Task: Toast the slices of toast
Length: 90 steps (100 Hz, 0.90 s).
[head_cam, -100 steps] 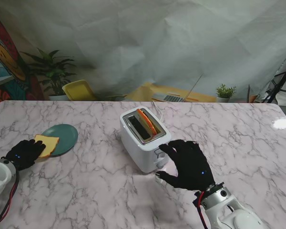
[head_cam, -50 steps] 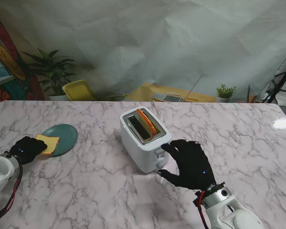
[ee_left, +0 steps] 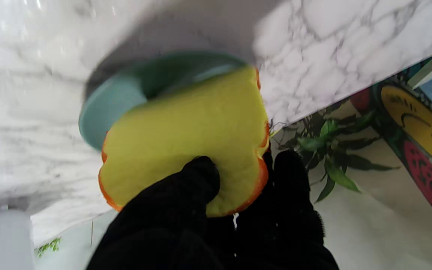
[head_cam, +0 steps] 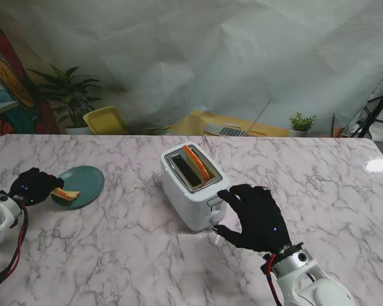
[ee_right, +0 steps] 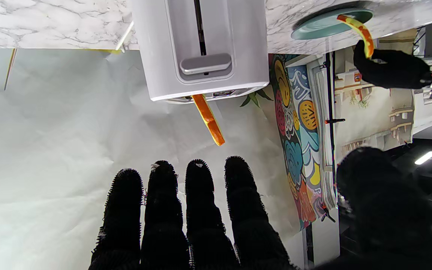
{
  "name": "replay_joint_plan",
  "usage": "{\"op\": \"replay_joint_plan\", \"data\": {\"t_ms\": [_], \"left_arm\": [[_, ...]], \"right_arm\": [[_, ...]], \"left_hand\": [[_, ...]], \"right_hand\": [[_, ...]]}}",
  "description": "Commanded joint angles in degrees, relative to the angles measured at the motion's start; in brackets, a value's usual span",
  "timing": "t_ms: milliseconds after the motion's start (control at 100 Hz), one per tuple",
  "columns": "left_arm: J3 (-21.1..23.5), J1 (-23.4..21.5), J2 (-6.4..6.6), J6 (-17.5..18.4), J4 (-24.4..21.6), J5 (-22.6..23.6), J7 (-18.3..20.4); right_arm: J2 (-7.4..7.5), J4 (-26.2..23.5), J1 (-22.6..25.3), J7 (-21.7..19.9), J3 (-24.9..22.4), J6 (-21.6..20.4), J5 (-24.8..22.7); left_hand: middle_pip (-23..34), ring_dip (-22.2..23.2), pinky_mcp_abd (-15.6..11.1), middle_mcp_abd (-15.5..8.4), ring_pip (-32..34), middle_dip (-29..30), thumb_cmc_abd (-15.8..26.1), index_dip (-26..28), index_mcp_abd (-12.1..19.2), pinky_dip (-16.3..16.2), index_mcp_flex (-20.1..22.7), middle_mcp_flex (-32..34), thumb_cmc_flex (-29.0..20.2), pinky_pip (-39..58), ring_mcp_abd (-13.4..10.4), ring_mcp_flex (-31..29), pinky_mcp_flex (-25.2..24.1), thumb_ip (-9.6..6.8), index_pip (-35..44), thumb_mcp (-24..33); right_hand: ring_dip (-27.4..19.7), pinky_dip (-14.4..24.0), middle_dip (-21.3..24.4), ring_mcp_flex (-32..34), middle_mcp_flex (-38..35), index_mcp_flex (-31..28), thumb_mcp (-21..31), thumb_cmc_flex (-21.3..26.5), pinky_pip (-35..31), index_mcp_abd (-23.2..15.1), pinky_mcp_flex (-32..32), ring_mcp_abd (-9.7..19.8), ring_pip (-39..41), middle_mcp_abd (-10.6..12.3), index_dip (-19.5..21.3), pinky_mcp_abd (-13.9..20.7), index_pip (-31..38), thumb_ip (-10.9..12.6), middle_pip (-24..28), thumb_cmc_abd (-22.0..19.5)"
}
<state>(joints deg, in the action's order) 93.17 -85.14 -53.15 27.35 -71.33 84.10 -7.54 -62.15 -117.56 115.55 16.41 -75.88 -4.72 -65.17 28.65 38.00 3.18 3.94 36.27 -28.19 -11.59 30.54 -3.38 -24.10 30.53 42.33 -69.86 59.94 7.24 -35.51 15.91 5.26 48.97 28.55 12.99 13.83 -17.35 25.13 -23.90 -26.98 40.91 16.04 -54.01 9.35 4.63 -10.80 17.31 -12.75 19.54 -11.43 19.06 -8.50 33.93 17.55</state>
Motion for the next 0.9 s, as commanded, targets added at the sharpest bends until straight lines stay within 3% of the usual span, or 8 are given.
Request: {"op": "replay_joint_plan", "data": {"t_ms": [0,290,510,750,770,890], "left_arm": [[0.5,0.9,-0.24,0.0,-2.1,-0.8,-0.2],[2.3,0.5,-2.52,-1.0,-10.5,-5.3,-0.9],[1.6,0.9,-4.44,-3.8,-15.6,-10.7,-1.7],[-1.1,3.0,-6.86,-4.1,-19.2,-21.7,-1.9],[-1.4,3.1,-7.03,-4.0,-19.5,-22.5,-1.9],[-3.3,4.0,-7.76,-2.1,-21.4,-26.2,-1.8]], "right_arm": [[-0.03,-0.6,0.5,0.4,-0.3,0.0,-0.5],[-0.09,-2.2,1.6,1.6,-1.4,-0.2,-1.7],[-0.19,-2.9,2.5,2.1,-2.3,-0.4,-1.8],[-0.1,-4.4,4.5,2.1,-4.3,-2.0,-2.8],[-0.09,-4.5,4.6,2.1,-4.5,-2.1,-3.0],[-0.08,-5.2,5.5,2.1,-5.3,-2.9,-3.3]], "left_hand": [[2.8,3.4,0.1,1.6,3.8,-2.5,0.4,4.8,3.9,-1.1,5.6,4.3,-4.1,2.2,3.8,-2.0,-0.3,0.68,11.9,1.1],[4.8,9.5,1.2,2.5,6.9,-8.1,0.2,6.9,5.3,-3.9,6.5,7.1,-4.1,4.3,4.0,-4.8,1.4,0.84,15.8,1.9],[4.3,10.9,-0.3,-0.7,5.3,-9.3,-0.1,8.2,8.9,-4.1,7.8,9.5,-4.1,2.7,1.7,-7.7,3.8,0.28,18.0,0.2],[2.6,12.3,-0.7,-2.7,1.7,-9.4,-1.5,8.8,11.8,-2.3,10.5,12.2,-2.9,1.4,0.3,-10.6,5.7,-0.27,19.0,1.1],[2.6,12.3,-0.8,-3.6,1.6,-9.3,-1.7,8.8,12.0,-2.2,10.7,12.3,-2.8,1.4,0.2,-10.8,5.8,-0.25,19.1,1.2],[2.4,12.6,-0.9,-4.5,0.7,-9.1,-2.3,9.4,13.0,-1.6,11.4,13.0,-2.4,1.0,-0.2,-11.6,6.4,-0.16,19.8,1.9]], "right_hand": [[-0.9,-0.2,-0.3,0.8,-0.5,0.3,-1.0,0.3,0.2,0.4,-0.1,0.8,-2.2,0.4,0.2,0.8,0.9,1.6,-1.0,-2.1],[-0.9,-0.1,-0.3,1.0,-0.7,0.1,-0.6,0.1,0.0,0.2,0.1,0.8,-2.0,0.4,0.2,0.7,1.2,1.5,-0.9,-1.3],[-0.9,-0.1,-0.2,1.1,-0.9,0.0,-0.6,-0.2,0.0,-0.1,0.1,0.7,-2.1,0.5,0.1,0.6,1.4,1.4,-1.0,-0.6],[-1.0,-0.2,-0.1,0.6,-0.4,0.2,-0.2,-1.5,0.3,-0.2,-0.1,1.1,-2.3,0.4,0.0,0.8,1.3,1.3,-1.3,1.1],[-1.0,-0.2,-0.1,0.6,-0.4,0.1,-0.2,-1.5,0.3,-0.2,-0.1,1.0,-2.3,0.3,0.0,0.8,1.3,1.3,-1.3,1.1],[-1.0,-0.2,-0.1,0.6,-0.5,0.1,0.0,-1.6,0.3,-0.3,0.0,1.2,-2.3,0.4,-0.1,0.8,1.2,1.2,-1.4,1.1]]}}
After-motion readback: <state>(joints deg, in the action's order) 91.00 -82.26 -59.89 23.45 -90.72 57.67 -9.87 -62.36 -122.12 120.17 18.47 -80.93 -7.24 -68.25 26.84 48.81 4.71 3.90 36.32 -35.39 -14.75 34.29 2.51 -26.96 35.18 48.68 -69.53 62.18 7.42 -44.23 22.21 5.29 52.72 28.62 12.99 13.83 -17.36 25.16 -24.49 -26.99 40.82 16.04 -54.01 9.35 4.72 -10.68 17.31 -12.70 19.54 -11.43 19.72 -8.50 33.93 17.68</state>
